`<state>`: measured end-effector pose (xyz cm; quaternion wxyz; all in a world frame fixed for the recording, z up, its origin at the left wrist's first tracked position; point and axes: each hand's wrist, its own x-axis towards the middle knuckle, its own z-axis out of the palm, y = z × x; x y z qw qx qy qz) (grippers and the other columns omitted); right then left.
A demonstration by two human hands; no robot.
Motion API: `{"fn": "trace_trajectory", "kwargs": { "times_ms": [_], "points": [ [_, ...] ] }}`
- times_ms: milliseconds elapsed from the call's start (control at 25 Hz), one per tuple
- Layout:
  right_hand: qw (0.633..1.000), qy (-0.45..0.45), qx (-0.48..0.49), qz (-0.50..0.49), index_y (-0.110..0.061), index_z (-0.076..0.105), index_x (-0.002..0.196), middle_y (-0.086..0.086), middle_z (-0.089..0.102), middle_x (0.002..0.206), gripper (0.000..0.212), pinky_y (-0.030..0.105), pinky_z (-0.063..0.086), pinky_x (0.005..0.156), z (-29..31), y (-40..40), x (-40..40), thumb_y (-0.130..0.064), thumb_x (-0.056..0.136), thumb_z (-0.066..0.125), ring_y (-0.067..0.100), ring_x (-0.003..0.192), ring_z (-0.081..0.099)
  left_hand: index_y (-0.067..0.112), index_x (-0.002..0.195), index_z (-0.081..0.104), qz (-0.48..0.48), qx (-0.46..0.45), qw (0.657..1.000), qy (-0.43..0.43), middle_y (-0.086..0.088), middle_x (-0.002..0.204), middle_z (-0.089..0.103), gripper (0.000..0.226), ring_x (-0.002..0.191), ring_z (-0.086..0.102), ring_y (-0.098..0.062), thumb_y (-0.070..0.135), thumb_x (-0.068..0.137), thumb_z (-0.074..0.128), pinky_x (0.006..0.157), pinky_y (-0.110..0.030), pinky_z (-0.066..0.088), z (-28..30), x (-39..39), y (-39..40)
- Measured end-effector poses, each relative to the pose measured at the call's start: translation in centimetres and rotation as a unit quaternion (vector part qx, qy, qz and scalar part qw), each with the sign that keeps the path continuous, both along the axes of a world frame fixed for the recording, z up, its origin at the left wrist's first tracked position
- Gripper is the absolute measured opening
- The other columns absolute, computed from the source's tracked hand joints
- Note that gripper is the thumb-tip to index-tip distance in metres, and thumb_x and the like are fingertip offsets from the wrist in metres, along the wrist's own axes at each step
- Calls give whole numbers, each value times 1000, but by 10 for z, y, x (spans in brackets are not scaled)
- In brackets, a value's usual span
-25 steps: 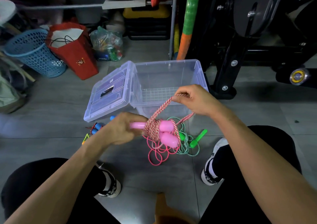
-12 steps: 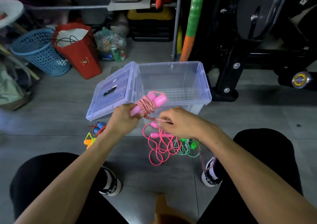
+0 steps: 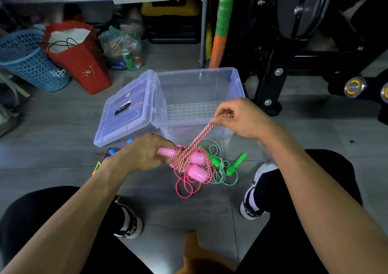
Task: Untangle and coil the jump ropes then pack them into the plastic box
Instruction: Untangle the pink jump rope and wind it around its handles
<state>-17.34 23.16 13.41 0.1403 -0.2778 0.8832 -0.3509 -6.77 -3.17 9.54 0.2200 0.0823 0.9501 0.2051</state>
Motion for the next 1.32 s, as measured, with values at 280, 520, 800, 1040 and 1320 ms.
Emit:
{"fn": "trace_trajectory", "kwargs": {
  "times_ms": [280,520,800,1040,1320],
  "points": [
    [990,-118,-73,-23,-16,70,77,-2,58,60,26,21,42,55,-29,4,8,-34,94,61,5,57,50,16,89,75,182,520,830,-85,1,81,72,18,73,67,-9,27,76,80,73,-21,54,39,13,6],
    [989,-34,86,111,-15,51,67,-3,46,57,38,26,31,54,-23,-24,53,-37,98,50,8,52,37,11,87,70,454,351,819,4,-5,73,68,7,58,59,-15,14,90,64,50,-24,50,2,-4,10],
    [978,-4,106,180,-14,61,85,-17,56,71,27,32,43,60,11,-30,67,-35,98,50,2,60,55,17,107,63,190,-142,971,37,-10,104,67,26,98,63,-34,22,82,57,72,-36,49,-11,3,42],
    [992,25,52,108,-14,70,83,-8,56,63,25,26,41,63,0,-16,15,-38,88,68,6,60,47,34,86,54,-75,-2,994,81,15,81,60,13,87,60,-22,28,76,49,74,-35,49,8,16,39],
    [991,-119,-27,61,-18,68,77,-9,52,59,32,27,32,54,-29,-4,16,-42,93,56,6,55,41,6,91,71,209,487,846,-49,5,70,71,20,56,62,1,-9,78,70,54,-12,49,42,27,35]
  ]
}}
